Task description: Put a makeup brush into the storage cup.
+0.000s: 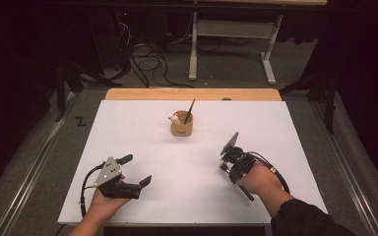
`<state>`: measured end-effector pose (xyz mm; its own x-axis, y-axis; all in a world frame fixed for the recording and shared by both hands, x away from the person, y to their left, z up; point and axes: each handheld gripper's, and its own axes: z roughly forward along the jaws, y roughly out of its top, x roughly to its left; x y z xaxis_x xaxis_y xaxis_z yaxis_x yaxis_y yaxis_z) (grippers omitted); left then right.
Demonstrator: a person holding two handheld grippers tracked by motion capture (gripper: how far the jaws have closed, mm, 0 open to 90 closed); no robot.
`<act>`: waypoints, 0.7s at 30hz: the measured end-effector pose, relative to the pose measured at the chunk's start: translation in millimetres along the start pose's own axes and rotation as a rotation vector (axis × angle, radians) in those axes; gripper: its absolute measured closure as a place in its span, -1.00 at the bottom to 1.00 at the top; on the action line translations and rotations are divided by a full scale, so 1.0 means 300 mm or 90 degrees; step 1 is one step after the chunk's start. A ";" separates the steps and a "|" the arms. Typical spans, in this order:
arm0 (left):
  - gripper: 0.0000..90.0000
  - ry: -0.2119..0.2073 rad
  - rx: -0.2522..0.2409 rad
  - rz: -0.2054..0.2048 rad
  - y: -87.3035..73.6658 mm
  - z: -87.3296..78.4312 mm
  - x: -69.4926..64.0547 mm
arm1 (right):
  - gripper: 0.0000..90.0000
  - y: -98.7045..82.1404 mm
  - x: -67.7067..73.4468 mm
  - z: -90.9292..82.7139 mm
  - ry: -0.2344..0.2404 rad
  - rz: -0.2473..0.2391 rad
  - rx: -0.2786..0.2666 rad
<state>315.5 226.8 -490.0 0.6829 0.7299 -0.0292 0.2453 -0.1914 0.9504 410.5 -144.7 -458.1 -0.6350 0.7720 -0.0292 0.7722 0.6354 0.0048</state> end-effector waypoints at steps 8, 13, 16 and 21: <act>-0.95 -0.004 0.000 -0.008 -0.001 0.001 0.003 | 0.76 -0.008 -0.016 -0.035 -0.001 -0.014 0.005; -0.95 -0.004 0.000 -0.006 -0.001 0.000 0.002 | 0.76 -0.009 -0.019 -0.058 0.002 -0.019 0.004; -0.95 -0.002 -0.003 -0.009 -0.002 0.003 0.001 | 0.76 -0.009 -0.022 -0.077 -0.002 -0.027 0.004; -0.96 0.001 -0.003 -0.008 -0.001 0.002 0.000 | 0.76 -0.010 -0.025 -0.111 -0.005 -0.024 0.008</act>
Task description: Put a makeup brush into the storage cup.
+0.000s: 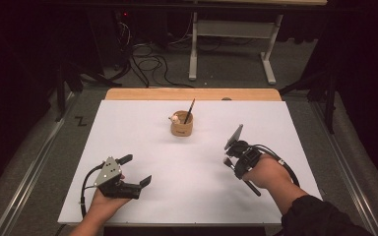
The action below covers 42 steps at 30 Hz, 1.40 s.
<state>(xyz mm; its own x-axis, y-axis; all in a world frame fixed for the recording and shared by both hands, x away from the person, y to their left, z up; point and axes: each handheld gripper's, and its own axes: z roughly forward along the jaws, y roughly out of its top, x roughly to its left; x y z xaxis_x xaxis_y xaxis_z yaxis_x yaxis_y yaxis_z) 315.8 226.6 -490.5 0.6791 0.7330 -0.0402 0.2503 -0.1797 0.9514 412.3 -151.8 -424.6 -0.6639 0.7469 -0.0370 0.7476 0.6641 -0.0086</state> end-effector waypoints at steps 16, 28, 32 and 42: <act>-0.99 0.002 -0.002 -0.007 -0.002 -0.001 0.004 | 0.76 -0.014 -0.001 -0.003 -0.006 -0.014 -0.043; -0.99 -0.003 0.002 -0.016 -0.010 0.003 0.014 | 0.76 -0.046 -0.020 -0.014 0.003 0.006 -0.123; -0.99 -0.004 -0.003 -0.015 -0.008 0.004 0.013 | 0.76 -0.051 -0.021 -0.007 0.004 0.009 -0.134; -0.99 -0.004 0.000 -0.008 -0.010 -0.001 0.009 | 0.76 -0.062 -0.020 0.006 0.013 0.016 -0.183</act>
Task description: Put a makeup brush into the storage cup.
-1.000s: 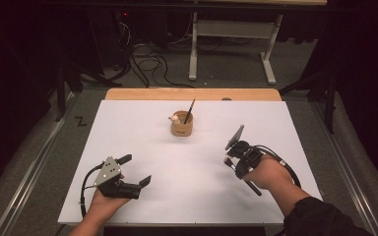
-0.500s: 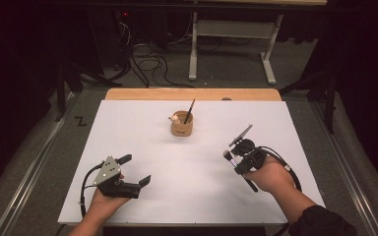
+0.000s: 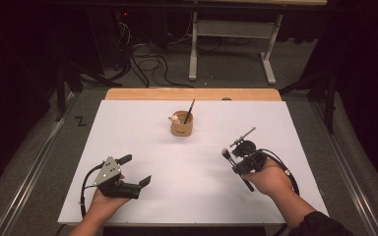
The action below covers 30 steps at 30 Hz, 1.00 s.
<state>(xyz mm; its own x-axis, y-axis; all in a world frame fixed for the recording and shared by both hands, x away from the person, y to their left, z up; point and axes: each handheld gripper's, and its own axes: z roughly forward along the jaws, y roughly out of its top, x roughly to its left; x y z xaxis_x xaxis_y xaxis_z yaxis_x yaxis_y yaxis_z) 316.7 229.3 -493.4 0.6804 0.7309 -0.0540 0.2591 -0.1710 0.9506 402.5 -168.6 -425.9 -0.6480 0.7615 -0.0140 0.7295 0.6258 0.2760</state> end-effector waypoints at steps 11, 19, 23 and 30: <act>-0.99 0.000 0.002 -0.007 0.001 -0.001 0.008 | 0.76 -0.051 -0.023 -0.004 0.004 0.019 -0.083; -0.99 0.003 0.006 -0.019 -0.007 0.002 0.010 | 0.76 -0.070 -0.030 0.007 0.023 0.013 -0.145; -0.99 0.007 0.005 -0.019 -0.007 -0.002 0.012 | 0.76 -0.078 -0.032 0.006 0.029 0.011 -0.182; -0.99 0.007 -0.001 -0.020 -0.007 -0.001 0.009 | 0.76 -0.107 -0.054 -0.013 0.043 0.034 -0.267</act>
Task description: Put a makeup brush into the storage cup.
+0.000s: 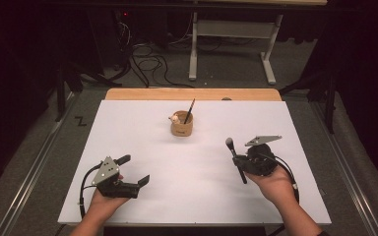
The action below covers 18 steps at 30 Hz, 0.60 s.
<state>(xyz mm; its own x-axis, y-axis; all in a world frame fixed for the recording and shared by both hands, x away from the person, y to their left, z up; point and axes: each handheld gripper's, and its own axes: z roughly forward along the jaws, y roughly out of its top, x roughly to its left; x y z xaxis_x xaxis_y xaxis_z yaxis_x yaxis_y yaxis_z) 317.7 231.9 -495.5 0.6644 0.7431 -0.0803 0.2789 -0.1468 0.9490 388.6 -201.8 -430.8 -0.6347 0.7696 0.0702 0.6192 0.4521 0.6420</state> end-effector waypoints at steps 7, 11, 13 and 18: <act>-0.99 0.002 -0.004 -0.001 -0.002 -0.004 0.002 | 0.76 -0.026 -0.008 -0.017 -0.002 0.012 -0.072; -0.99 0.003 -0.004 -0.002 -0.003 -0.005 0.005 | 0.76 -0.043 -0.004 -0.020 0.001 0.019 -0.118; -0.99 0.005 -0.003 -0.003 -0.004 -0.004 0.007 | 0.76 -0.055 -0.006 -0.022 0.008 0.030 -0.154; -0.99 0.011 -0.004 -0.011 -0.006 -0.006 0.011 | 0.76 -0.089 -0.015 -0.033 0.013 0.054 -0.216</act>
<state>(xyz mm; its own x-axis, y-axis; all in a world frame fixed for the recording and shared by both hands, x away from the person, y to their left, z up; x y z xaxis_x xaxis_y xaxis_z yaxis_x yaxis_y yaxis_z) 318.2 235.9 -496.8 0.6468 0.7571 -0.0920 0.2861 -0.1290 0.9495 370.3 -221.7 -440.6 -0.5991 0.7871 0.1466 0.4833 0.2095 0.8500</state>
